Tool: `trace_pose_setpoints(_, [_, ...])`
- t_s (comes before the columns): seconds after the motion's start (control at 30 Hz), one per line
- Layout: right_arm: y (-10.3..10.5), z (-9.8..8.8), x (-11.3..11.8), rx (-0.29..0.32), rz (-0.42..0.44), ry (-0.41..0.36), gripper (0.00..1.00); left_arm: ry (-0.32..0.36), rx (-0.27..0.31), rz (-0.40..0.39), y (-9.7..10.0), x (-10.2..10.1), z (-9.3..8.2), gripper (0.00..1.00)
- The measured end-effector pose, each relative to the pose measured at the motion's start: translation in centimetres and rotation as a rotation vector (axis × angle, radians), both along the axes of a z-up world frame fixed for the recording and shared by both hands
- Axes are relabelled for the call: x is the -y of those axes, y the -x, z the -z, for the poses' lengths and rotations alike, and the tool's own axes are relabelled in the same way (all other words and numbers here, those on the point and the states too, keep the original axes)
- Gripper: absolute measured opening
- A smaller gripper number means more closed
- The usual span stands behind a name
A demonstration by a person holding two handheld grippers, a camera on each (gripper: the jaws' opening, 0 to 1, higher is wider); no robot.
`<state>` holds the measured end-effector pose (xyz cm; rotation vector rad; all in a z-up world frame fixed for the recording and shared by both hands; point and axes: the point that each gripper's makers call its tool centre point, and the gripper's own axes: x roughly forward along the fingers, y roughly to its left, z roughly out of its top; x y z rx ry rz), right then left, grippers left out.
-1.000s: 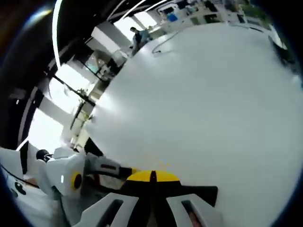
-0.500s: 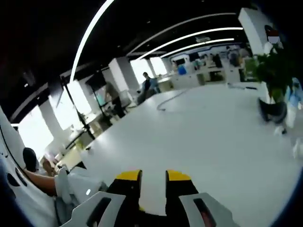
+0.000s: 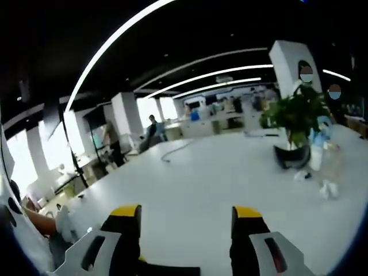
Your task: Press the specified remote control buttons in sequence, fully releasing each button before pressing the next.
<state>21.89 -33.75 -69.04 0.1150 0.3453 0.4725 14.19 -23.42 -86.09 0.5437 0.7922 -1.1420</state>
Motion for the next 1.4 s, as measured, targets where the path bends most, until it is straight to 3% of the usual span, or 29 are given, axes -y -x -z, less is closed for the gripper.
trace_pose_setpoints(0.13, [-0.5, -0.3, 1.1, 0.080, 0.059, 0.067, 0.88, -0.003, 0.008, -0.002, 0.0, 0.0, 0.0, 0.25])
trace_pose_setpoints(0.23, [-1.2, -0.1, 2.0, 0.102, 0.115, 0.062, 0.94, -0.001, 0.013, 0.005, 0.0, 0.0, 0.0, 0.25])
trace_pose_setpoints(0.37, [-1.6, 0.2, 2.6, 0.098, 0.139, 0.050, 0.94, 0.013, -0.010, -0.003, -0.1, -0.1, 0.0, 0.25])
trace_pose_setpoints(0.47, [-1.6, 0.2, 2.8, 0.115, 0.154, 0.082, 0.98, 0.011, -0.006, 0.005, 0.0, -0.1, 0.0, 0.25])
trace_pose_setpoints(0.53, [-1.6, 0.9, 2.5, 0.081, 0.136, 0.100, 0.99, 0.016, -0.004, 0.010, -0.1, -0.1, 0.0, 0.25])
trace_pose_setpoints(0.63, [-1.5, 1.1, 2.6, 0.078, 0.137, 0.119, 0.99, 0.020, -0.009, 0.011, -0.2, -0.1, 0.0, 0.25])
trace_pose_setpoints(0.9, [-1.7, 1.7, 3.3, 0.034, 0.164, 0.078, 0.99, 0.004, -0.006, 0.026, -0.8, -0.3, 0.1, 0.25])
trace_pose_setpoints(1.4, [-1.6, 2.2, 3.1, 0.010, 0.149, 0.089, 0.94, -0.029, -0.009, 0.011, -2.9, -1.0, 0.1, 0.25])
